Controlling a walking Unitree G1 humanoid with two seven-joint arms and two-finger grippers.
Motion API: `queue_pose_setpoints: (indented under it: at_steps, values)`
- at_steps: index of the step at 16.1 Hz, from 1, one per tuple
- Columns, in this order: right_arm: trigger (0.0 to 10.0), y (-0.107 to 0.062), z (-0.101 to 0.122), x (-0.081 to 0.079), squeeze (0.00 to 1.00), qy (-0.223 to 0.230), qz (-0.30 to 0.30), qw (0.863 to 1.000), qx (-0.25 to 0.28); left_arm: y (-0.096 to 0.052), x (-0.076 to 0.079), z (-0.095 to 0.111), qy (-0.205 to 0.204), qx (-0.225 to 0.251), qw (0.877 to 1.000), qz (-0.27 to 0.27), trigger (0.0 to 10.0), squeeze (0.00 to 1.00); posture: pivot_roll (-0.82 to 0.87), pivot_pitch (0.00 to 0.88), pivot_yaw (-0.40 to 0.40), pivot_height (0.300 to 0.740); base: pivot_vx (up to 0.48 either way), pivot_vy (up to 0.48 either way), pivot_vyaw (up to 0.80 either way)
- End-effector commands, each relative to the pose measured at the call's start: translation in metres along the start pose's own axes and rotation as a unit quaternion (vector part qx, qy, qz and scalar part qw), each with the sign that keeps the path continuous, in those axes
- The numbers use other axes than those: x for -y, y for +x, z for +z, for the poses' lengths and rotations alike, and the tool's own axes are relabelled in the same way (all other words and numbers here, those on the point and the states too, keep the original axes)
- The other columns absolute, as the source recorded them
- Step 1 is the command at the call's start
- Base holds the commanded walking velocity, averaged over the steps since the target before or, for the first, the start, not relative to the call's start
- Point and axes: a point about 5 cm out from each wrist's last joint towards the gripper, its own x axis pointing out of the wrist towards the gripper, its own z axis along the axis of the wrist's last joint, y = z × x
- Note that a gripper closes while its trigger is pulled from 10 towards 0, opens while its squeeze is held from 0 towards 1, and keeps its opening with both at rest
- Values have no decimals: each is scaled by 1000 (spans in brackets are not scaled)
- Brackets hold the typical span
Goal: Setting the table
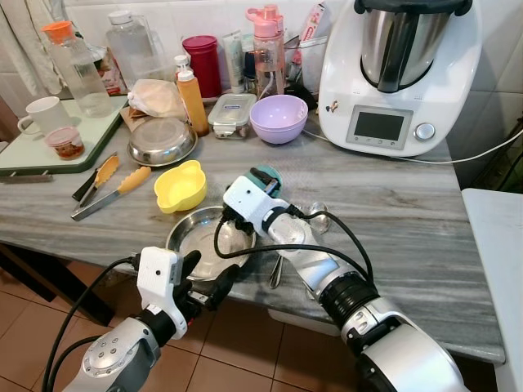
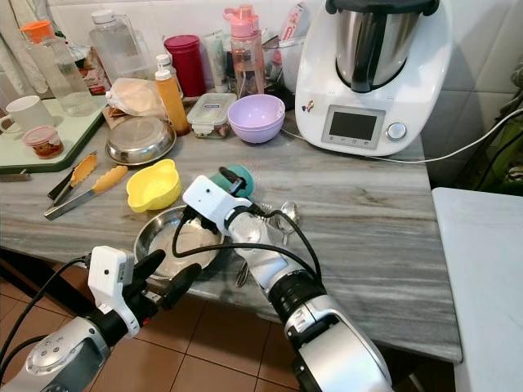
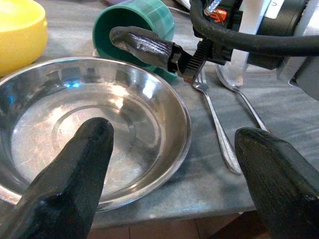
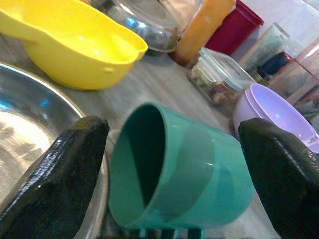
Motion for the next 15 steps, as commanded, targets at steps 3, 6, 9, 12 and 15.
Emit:
queue_pose_setpoints:
  at_steps: [3, 6, 9, 12, 15]
  values:
    - [0, 2, -7, 3, 0, 15, -19, 999, -32, -1, -2, 3, 8, 0, 1000, 4, 10000, 0, -14, 23, 105, 740, 0, 0, 0]
    - [0, 1, -16, 6, 0, 16, -28, 998, -54, -1, -2, 3, 6, -1, 1000, 3, 10000, 0, -12, 26, 104, 740, 0, 0, 0]
    - [0, 0, -22, 13, 0, 13, -44, 997, -67, -2, -2, 2, 6, -2, 1000, 5, 10000, 0, -13, 29, 103, 740, 0, 0, 0]
    - [0, 0, -25, 20, 0, 7, -59, 996, -72, -2, -2, 0, 4, -5, 1000, 5, 10000, 0, -17, 28, 105, 740, 0, 0, 0]
    - [0, 1, -25, 22, 0, 6, -67, 995, -74, -1, -2, -1, 5, -5, 1000, 6, 10000, 0, -18, 28, 106, 740, 0, 0, 0]
